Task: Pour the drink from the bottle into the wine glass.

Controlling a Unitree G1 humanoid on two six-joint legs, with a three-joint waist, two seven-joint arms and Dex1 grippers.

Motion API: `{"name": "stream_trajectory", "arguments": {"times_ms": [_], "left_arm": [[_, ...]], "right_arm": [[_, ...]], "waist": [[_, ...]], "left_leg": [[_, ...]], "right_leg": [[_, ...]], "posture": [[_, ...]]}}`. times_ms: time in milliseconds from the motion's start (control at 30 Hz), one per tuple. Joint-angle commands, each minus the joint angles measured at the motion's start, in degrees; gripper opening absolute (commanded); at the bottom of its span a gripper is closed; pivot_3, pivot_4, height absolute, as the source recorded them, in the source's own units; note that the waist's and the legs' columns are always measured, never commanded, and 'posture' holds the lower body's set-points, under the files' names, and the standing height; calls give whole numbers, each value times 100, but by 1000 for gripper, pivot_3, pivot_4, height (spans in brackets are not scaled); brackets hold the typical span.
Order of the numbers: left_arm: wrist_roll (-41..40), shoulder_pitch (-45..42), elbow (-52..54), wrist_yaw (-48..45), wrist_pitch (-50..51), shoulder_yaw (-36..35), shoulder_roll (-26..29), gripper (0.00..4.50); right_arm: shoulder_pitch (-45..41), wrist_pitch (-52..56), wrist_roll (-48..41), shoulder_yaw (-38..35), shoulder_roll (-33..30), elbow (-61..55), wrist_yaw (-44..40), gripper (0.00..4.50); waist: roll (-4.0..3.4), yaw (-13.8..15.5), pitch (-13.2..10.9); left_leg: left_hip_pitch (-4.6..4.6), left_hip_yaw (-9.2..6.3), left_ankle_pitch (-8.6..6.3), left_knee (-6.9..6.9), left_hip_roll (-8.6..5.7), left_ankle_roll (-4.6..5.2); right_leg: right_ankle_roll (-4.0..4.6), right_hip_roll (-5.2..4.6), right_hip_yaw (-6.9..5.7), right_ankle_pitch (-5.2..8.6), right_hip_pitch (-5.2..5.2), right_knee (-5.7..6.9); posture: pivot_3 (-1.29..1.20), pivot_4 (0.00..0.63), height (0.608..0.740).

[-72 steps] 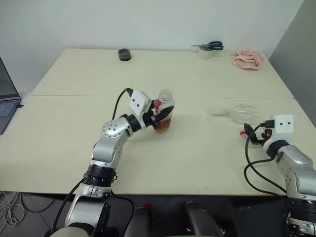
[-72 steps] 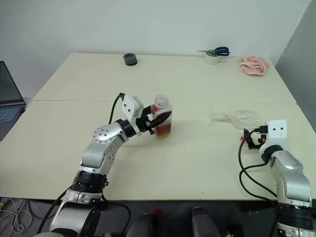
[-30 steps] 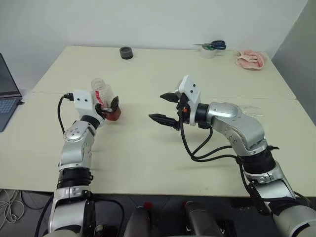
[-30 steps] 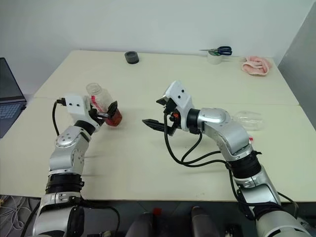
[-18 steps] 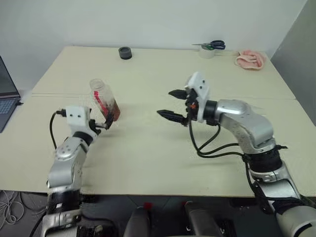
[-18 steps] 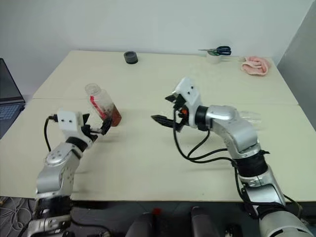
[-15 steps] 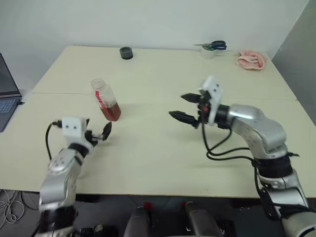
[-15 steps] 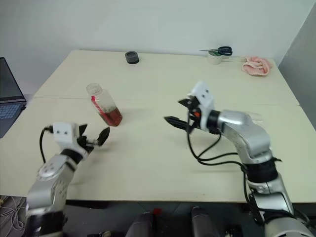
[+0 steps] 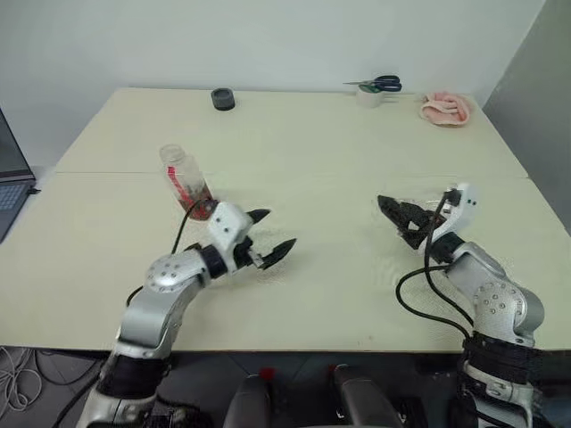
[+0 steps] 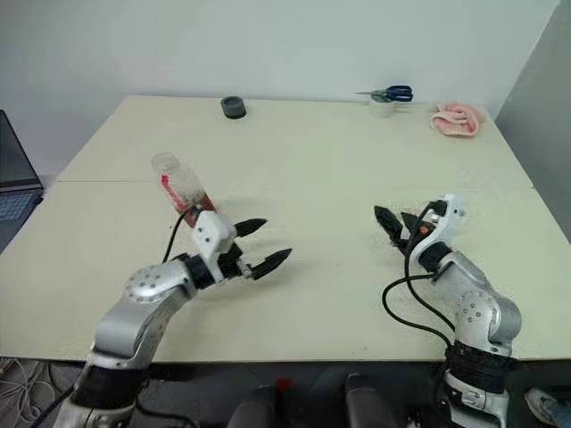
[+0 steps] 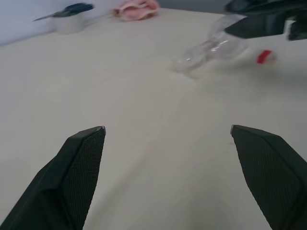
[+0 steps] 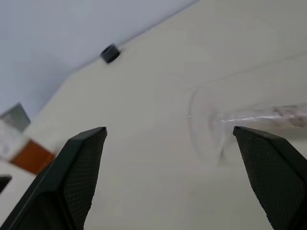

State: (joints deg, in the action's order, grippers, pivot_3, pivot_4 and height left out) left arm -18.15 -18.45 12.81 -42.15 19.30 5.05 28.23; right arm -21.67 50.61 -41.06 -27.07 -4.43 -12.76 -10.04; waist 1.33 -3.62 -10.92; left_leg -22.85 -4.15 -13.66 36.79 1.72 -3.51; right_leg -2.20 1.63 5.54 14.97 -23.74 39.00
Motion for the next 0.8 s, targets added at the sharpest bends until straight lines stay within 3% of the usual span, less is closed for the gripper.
{"name": "stream_trajectory", "arguments": {"times_ms": [33, 167, 500, 800], "left_arm": [[-1, -160, -94, -258, -188, 43, 24, 4481], [-16, -222, -222, -408, -165, 31, 42, 4481], [23, -94, -91, -296, -132, -15, -3, 4481], [-17, -34, 88, -219, -85, -85, 7, 4481]], "right_arm": [[-202, 65, -670, -323, 278, -19, 513, 4500], [-338, -28, -1424, -630, 754, 47, 1170, 4500], [-557, -746, -2063, -903, 991, 949, 2101, 4500], [-1224, -1907, -1957, -982, 867, 2276, 1867, 4500]], "waist": [[-4, -22, 0], [-5, -57, 0], [-5, -102, -1], [-7, -116, -2]], "left_leg": [[0, 1, 0, -1, 0, 0], [-1, 3, 0, -2, 0, 1], [-5, 2, 0, -2, -4, 1], [-5, 4, 0, -3, -3, 1]], "right_leg": [[0, 0, 2, 0, 0, 0], [0, 0, 4, 1, -3, 0], [-1, -4, 3, 1, -4, -4], [-1, -3, 4, 1, -5, -4]], "posture": [[0, 150, 740], [0, 150, 740], [0, 150, 740], [0, 150, 740]]}}
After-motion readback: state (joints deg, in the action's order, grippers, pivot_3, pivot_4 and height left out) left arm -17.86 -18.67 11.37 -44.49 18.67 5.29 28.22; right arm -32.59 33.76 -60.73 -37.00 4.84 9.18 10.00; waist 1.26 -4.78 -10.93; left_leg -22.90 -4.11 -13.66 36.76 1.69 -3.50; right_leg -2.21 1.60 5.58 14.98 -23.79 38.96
